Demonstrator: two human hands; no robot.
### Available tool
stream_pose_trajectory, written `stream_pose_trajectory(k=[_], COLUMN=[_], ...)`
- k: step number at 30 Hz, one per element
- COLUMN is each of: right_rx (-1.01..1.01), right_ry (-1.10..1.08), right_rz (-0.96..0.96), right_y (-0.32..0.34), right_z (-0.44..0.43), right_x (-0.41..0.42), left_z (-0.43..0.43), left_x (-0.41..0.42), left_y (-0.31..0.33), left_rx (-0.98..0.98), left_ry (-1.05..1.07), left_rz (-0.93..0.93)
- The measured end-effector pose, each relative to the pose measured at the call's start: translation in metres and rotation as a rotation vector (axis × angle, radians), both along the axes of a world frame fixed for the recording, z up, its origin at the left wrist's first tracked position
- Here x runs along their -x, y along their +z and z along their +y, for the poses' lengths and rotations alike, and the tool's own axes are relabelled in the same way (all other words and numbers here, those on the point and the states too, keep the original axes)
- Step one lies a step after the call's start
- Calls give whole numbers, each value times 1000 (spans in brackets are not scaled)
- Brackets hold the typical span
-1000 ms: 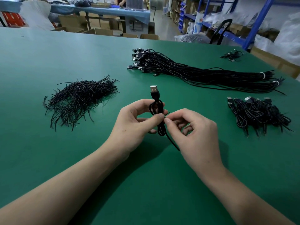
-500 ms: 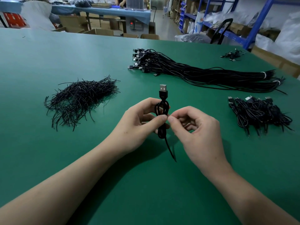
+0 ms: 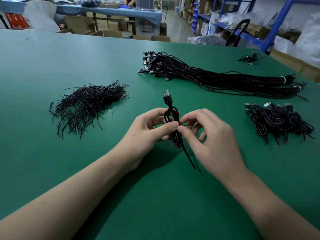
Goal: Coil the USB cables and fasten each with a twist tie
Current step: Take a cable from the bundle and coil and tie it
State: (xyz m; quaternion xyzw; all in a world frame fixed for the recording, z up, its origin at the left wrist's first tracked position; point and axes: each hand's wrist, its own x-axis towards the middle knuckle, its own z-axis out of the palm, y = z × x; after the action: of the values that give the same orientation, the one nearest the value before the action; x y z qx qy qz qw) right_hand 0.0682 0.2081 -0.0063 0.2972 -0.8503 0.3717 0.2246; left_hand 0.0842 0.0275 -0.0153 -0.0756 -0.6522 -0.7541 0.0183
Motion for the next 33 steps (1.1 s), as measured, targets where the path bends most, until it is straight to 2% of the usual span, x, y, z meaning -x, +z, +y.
stream_pose_trajectory(k=[3, 6, 11, 14, 20, 23, 26, 29, 33], right_rx=[-88, -173, -116, -76, -96, -145, -159, -82, 281], right_ry=[11, 24, 81, 95, 34, -64, -80, -58, 81], right_rz=[32, 32, -62, -38, 78, 197, 214, 118, -275], right_y=[1, 0, -3, -3, -1, 2, 2, -2, -7], right_z=[2, 5, 3, 3, 4, 5, 5, 2, -5], right_x=[1, 3, 4, 3, 3, 4, 3, 2, -2], left_z=[0, -2, -1, 0, 1, -1, 0, 3, 8], left_x=[0, 0, -4, -5, -6, -5, -5, -6, -5], left_y=[0, 0, 4, 5, 6, 8, 9, 9, 8], left_rx=[-76, -69, -120, -129, -53, 61, 136, 139, 128], left_ry=[-34, -100, -149, -165, -143, -115, -89, -79, -8], left_rz=[-35, -67, -83, -85, -35, 24, 61, 89, 165])
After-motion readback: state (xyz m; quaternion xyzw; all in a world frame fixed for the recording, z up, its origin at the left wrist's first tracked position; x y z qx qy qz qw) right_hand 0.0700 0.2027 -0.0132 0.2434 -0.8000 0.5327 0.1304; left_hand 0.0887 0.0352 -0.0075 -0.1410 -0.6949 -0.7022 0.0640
